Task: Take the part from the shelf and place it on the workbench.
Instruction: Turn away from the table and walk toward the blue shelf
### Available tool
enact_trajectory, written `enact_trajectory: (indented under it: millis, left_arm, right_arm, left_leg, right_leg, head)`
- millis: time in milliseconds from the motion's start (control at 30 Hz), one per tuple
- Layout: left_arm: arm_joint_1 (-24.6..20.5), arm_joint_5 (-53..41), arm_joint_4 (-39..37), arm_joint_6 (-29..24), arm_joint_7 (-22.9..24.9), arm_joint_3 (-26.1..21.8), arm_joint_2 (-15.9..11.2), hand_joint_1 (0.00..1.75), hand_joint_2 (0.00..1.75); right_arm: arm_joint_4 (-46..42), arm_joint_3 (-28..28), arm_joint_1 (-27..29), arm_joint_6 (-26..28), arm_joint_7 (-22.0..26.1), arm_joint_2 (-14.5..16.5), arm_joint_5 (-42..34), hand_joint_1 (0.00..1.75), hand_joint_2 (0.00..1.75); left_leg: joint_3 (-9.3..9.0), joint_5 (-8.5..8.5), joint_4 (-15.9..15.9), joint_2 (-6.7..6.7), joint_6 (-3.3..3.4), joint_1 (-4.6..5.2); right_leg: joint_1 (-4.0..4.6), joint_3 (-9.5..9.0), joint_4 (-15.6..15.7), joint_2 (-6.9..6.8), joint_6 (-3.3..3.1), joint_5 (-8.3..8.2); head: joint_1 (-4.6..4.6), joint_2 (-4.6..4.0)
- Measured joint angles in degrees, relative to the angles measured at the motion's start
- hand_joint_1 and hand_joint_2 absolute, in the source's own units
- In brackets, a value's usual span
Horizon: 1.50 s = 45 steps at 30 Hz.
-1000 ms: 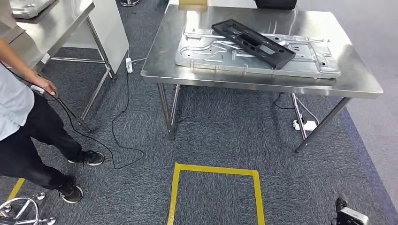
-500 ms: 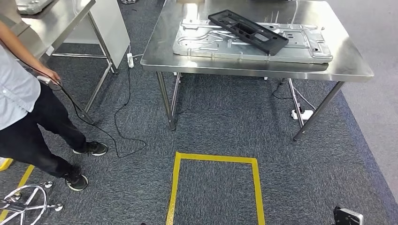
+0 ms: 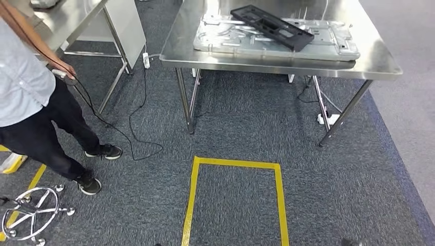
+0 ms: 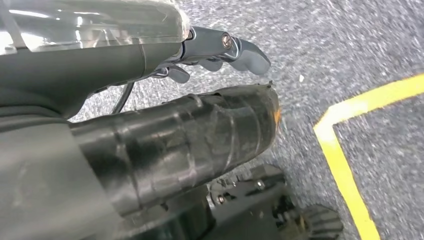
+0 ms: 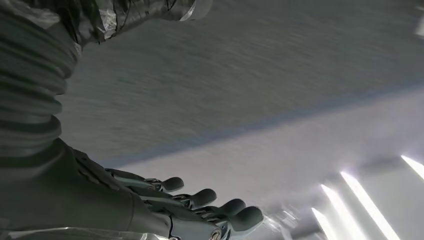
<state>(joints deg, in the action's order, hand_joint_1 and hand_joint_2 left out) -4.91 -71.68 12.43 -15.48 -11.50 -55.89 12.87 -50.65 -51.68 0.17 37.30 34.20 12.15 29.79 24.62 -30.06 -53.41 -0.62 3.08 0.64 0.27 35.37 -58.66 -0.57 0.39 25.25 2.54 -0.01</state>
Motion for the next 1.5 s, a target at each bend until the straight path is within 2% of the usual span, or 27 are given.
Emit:
enact_trajectory:
  millis: [33,100,133,167,200,233,267,333,367,433,500,567,633,667,700,733,833,900,967,1033,1133,1167,1200,1233,1333,1400,1500]
  left_arm:
    - [0.01,-0.05,-0.01,-0.06,0.09,-0.01,0.02,0.0,0.0]
    - [0.03,-0.21,-0.01,-0.16,0.25,-0.02,0.02,0.0,0.0]
    - [0.05,-0.3,-0.01,-0.19,0.31,-0.02,0.02,0.0,0.0]
    - [0.06,-0.38,-0.01,-0.2,0.35,-0.02,0.02,0.0,0.0]
    - [0.06,-0.45,-0.01,-0.23,0.39,-0.02,0.03,0.0,0.0]
    - [0.04,-0.51,-0.01,-0.25,0.4,-0.02,0.03,0.0,0.0]
    - [0.02,-0.56,-0.01,-0.27,0.4,-0.02,0.03,0.0,0.0]
    - [-0.05,-0.64,-0.01,-0.33,0.39,-0.02,0.01,0.0,0.0]
    - [-0.09,-0.66,-0.01,-0.36,0.36,-0.02,-0.01,0.0,0.0]
    - [-0.14,-0.68,-0.01,-0.38,0.19,-0.02,-0.02,0.0,0.0]
    - [-0.09,-0.7,-0.01,-0.38,-0.08,-0.02,-0.02,0.0,0.0]
    - [0.02,-0.75,-0.01,-0.38,-0.3,-0.02,-0.02,0.0,0.0]
    - [0.08,-0.73,-0.01,-0.4,-0.42,-0.02,-0.02,0.0,0.0]
    - [0.09,-0.68,-0.01,-0.42,-0.45,-0.02,-0.02,0.0,0.0]
    - [0.11,-0.65,-0.01,-0.43,-0.47,-0.02,-0.02,0.0,0.0]
    - [0.12,-0.63,-0.01,-0.44,-0.48,-0.02,-0.02,0.0,0.0]
    - [0.04,-0.6,-0.01,-0.47,-0.5,-0.04,-0.06,0.0,0.0]
    - [-0.04,-0.54,-0.01,-0.48,-0.55,-0.06,-0.09,0.0,0.0]
    - [-0.02,-0.46,-0.01,-0.48,-0.58,-0.07,-0.04,0.0,0.0]
    - [0.0,-0.37,-0.01,-0.48,-0.57,-0.08,0.01,0.0,0.0]
    - [-0.01,-0.23,-0.01,-0.48,-0.58,-0.1,0.04,0.0,0.0]
    - [0.06,-0.17,-0.01,-0.48,-0.57,-0.13,0.04,0.0,0.0]
    - [0.13,-0.12,-0.01,-0.48,-0.57,-0.15,0.04,0.0,0.0]
    - [0.17,-0.08,-0.01,-0.48,-0.56,-0.16,0.05,0.0,0.0]
    - [0.18,-0.05,-0.01,-0.5,-0.55,-0.2,0.07,0.0,0.0]
    - [0.11,-0.03,-0.01,-0.56,-0.53,-0.27,0.07,0.0,0.0]
    - [-0.03,0.01,-0.01,-0.62,-0.52,-0.32,0.07,0.0,0.0]
  right_arm:
    - [4.28,-0.99,-0.39,0.73,-1.01,-0.79,0.97,0.0,1.75]
    - [11.68,-2.19,-0.96,1.75,-4.43,-2.01,3.25,0.0,1.75]
    - [14.76,-2.47,-1.22,1.99,-6.51,-2.39,4.4,0.0,1.75]
    - [17.67,-2.69,-1.52,2.11,-8.89,-2.68,5.57,0.0,1.75]
    - [20.38,-2.82,-1.78,2.15,-11.43,-2.86,6.63,0.0,1.75]
    - [22.67,-2.92,-1.97,2.13,-13.69,-2.97,7.49,0.0,1.75]
    - [24.73,-2.97,-2.12,2.01,-15.92,-3.04,8.26,0.0,1.75]
    - [27.87,-2.97,-2.5,1.35,-19.5,-3.03,9.37,0.0,1.75]
    - [29.17,-2.97,-2.71,0.83,-20.99,-3.01,9.74,0.0,1.75]
    - [31.19,-2.98,-2.96,-0.36,-23.25,-2.99,10.06,0.0,1.75]
    - [32.62,-3.16,-3.06,-1.49,-24.48,-2.87,9.97,0.0,0.87]
    - [33.56,-3.5,-3.13,-2.53,-24.84,-2.69,9.74,0.0,0.0]
    - [34.15,-3.77,-3.12,-3.55,-24.73,-2.57,9.42,0.0,0.0]
    - [34.39,-3.88,-3.13,-3.96,-24.6,-2.53,9.26,0.0,0.0]
    - [34.58,-3.99,-3.13,-4.27,-24.37,-2.48,9.17,0.0,0.0]
    - [34.73,-4.07,-3.12,-4.54,-24.07,-2.45,9.19,0.0,0.0]
    - [35.11,-4.14,-3.17,-5.03,-22.89,-2.16,9.8,0.0,0.0]
    - [35.29,-4.13,-3.23,-5.43,-22.36,-1.97,10.26,0.0,0.0]
    - [35.36,-4.12,-3.32,-6.13,-21.79,-1.97,10.43,0.0,0.0]
    - [35.39,-4.12,-3.35,-6.75,-21.12,-1.98,10.43,0.0,0.0]
    - [35.49,-4.12,-3.31,-7.14,-20.8,-2.02,10.62,0.0,0.0]
    - [35.55,-4.12,-3.29,-7.15,-20.85,-2.04,10.78,0.0,0.0]
    - [35.61,-4.12,-3.25,-7.15,-20.91,-2.05,10.95,0.0,0.0]
    - [35.66,-4.12,-3.21,-7.16,-21.01,-2.05,11.12,0.0,0.0]
    - [35.79,-4.12,-3.23,-7.24,-21.28,-2.09,11.36,0.0,0.0]
    - [35.91,-4.11,-3.34,-7.36,-21.37,-2.08,11.45,0.0,0.0]
    - [36.01,-4.11,-3.27,-7.42,-21.49,-2.07,11.57,0.0,0.0]
  left_leg:
    - [0.52,0.72,0.25,-0.07,0.31,-0.19]
    - [2.07,1.76,-0.04,-0.13,0.6,-0.24]
    - [2.87,2.16,-0.39,-0.17,0.52,-0.24]
    - [3.77,2.53,-0.86,-0.25,0.38,-0.29]
    - [4.7,2.83,-1.45,-0.32,0.18,-0.37]
    - [5.62,3.06,-2.14,-0.36,-0.02,-0.49]
    - [6.59,3.2,-2.96,-0.38,-0.25,-0.62]
    - [8.22,3.28,-4.66,-0.31,-0.88,-0.62]
    - [8.74,3.36,-5.25,-0.28,-1.24,-0.54]
    - [9.22,3.74,-5.59,-0.26,-2.05,-0.53]
    - [9.82,2.96,-6.36,-0.17,-2.79,-0.8]
    - [11.52,-1.15,-10.65,-0.03,-3.32,-1.0]
    - [13.7,-5.81,-17.76,0.02,-3.54,-1.04]
    - [14.17,-6.67,-20.32,0.03,-3.52,-1.05]
    - [13.68,-6.33,-20.97,0.04,-3.37,-1.02]
    - [12.03,-5.05,-19.31,0.05,-3.11,-0.97]
    - [4.02,-1.22,-7.16,0.12,-1.74,-0.45]
    - [2.07,-0.96,-3.3,0.13,-1.25,-0.12]
    - [2.12,-0.45,-2.47,0.06,-0.99,-0.24]
    - [2.11,0.42,-1.59,-0.14,-0.37,-0.61]
    - [2.83,1.09,-1.53,-0.62,0.17,-0.73]
    - [3.13,1.11,-1.76,-0.86,0.16,-0.71]
    - [3.36,1.07,-2.04,-1.13,0.11,-0.73]
    - [3.52,0.98,-2.36,-1.39,-0.01,-0.77]
    - [3.92,0.14,-3.71,-2.15,-0.88,-0.78]
    - [4.24,-0.31,-4.44,-2.65,-1.51,-0.51]
    - [4.4,-0.75,-4.93,-2.92,-2.25,-0.51]
  right_leg:
    - [-0.07,0.61,-1.82,0.16,0.32,2.13]
    - [-0.47,2.49,-8.34,0.39,0.9,7.84]
    - [-0.69,3.25,-11.74,0.43,1.18,9.53]
    - [-0.94,3.43,-14.13,0.44,1.45,9.79]
    - [-1.23,2.76,-14.79,0.43,1.73,8.79]
    - [-1.56,1.09,-13.41,0.42,2.0,7.09]
    - [-1.92,-1.43,-10.3,0.41,2.31,5.61]
    - [-2.03,-6.13,-3.17,0.52,2.44,5.53]
    - [-1.94,-7.23,-1.02,0.59,2.14,6.19]
    - [-1.67,-7.09,-0.06,0.64,0.87,6.69]
    - [-1.63,-6.39,0.17,0.47,-0.46,6.06]
    - [-1.57,-5.44,0.27,0.32,-1.4,5.18]
    - [-1.29,-4.38,0.18,0.3,-1.73,4.4]
    - [-1.13,-3.89,0.12,0.3,-1.78,4.06]
    - [-0.99,-3.5,0.05,0.3,-1.8,3.77]
    - [-0.87,-3.23,-0.02,0.31,-1.77,3.54]
    - [-0.63,-2.99,-0.09,0.34,-1.44,3.04]
    - [-0.63,-2.86,-0.06,0.29,-0.86,2.63]
    - [-0.64,-2.84,-0.01,0.28,-0.2,2.34]
    - [-0.58,-2.05,-1.7,0.41,0.34,3.78]
    - [-0.74,2.22,-11.25,0.58,0.96,9.34]
    - [-0.86,3.43,-14.18,0.58,1.15,10.35]
    - [-1.02,3.83,-15.36,0.55,1.33,10.28]
    - [-1.21,3.15,-14.33,0.47,1.47,9.12]
    - [-1.44,-2.15,-4.05,-1.02,1.53,4.46]
    - [-1.22,-3.22,-1.24,-1.59,0.9,4.09]
    - [-1.19,-2.79,-1.08,-0.68,-0.24,3.72]
  head:
    - [0.02,0.0]
    - [0.05,0.0]
    - [0.05,0.0]
    - [0.04,0.01]
    - [0.03,0.01]
    - [0.03,0.0]
    - [0.03,0.0]
    - [0.0,0.01]
    - [-0.02,0.01]
    - [-0.08,0.01]
    - [-0.06,0.0]
    - [-0.07,0.0]
    - [-0.08,0.01]
    - [-0.07,0.01]
    - [-0.08,0.01]
    - [-0.08,0.0]
    - [-0.07,0.01]
    - [-0.06,0.0]
    - [-0.07,0.0]
    - [-0.03,0.0]
    - [0.02,0.0]
    - [0.01,0.0]
    - [0.01,0.0]
    - [0.01,0.0]
    - [0.02,0.0]
    - [-0.06,0.0]
    - [-0.11,0.0]
